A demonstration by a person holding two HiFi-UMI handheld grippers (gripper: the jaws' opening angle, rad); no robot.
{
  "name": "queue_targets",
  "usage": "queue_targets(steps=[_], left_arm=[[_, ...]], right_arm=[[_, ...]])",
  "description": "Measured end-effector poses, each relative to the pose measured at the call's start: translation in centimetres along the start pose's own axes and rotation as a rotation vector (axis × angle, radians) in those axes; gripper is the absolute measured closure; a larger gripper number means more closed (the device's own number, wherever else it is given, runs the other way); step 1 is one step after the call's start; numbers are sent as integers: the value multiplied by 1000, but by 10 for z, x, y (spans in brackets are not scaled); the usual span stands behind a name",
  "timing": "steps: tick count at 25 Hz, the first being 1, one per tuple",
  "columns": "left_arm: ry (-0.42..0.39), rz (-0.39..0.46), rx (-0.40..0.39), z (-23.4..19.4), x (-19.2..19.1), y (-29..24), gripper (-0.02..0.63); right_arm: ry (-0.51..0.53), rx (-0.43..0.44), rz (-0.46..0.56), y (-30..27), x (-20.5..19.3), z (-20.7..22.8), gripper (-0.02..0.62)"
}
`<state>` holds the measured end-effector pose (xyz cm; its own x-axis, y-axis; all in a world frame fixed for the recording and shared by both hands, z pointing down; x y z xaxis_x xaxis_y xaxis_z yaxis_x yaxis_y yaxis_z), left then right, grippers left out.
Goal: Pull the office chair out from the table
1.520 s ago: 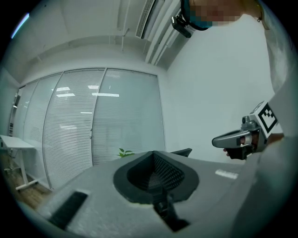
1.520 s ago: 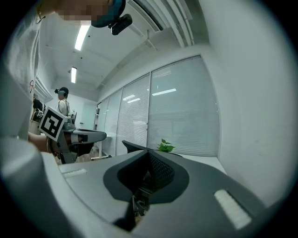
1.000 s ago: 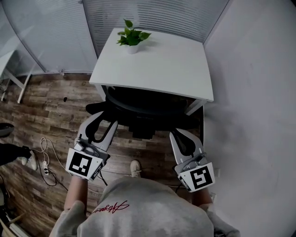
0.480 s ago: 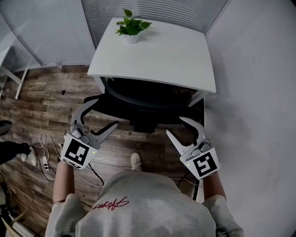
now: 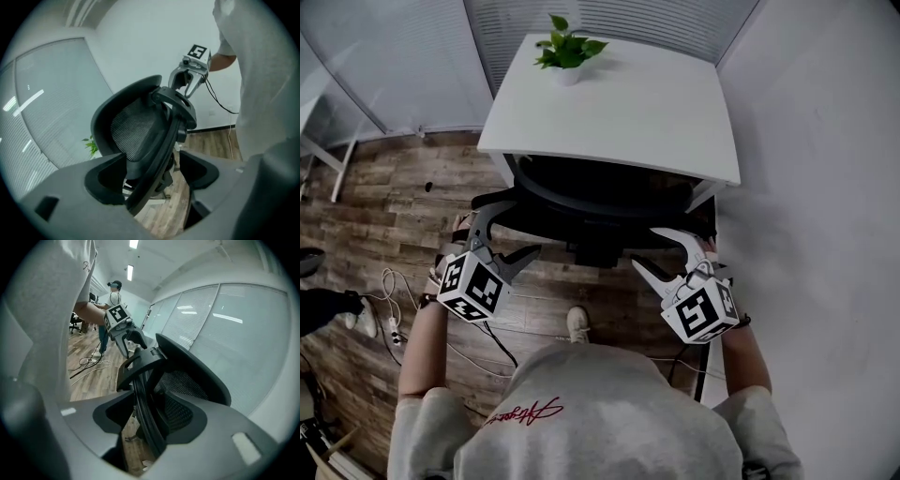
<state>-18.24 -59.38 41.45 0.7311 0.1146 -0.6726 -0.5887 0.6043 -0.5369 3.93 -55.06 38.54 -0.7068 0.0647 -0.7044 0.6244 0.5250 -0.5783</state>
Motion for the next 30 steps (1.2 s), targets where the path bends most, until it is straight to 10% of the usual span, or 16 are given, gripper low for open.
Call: queue_targets(steps=[13, 30], left_arm=[[-333, -183, -94, 27, -8, -39, 275], [-579, -295, -113, 46, -16, -60, 305]], right_arm=[[163, 49, -189, -32, -23, -3, 357], [293, 48, -309, -60, -33, -6, 354]])
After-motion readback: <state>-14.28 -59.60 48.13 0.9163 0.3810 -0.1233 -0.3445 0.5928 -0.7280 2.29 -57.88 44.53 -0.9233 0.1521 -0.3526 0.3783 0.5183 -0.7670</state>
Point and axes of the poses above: the fingertips, and each gripper's own axes: y backward along the fingers, z to its right, x out of its top, the point moved 5 cm from there along y, backward along the fingers, and after that the axes turned 5 degrees about x, right-handed, at the moved point
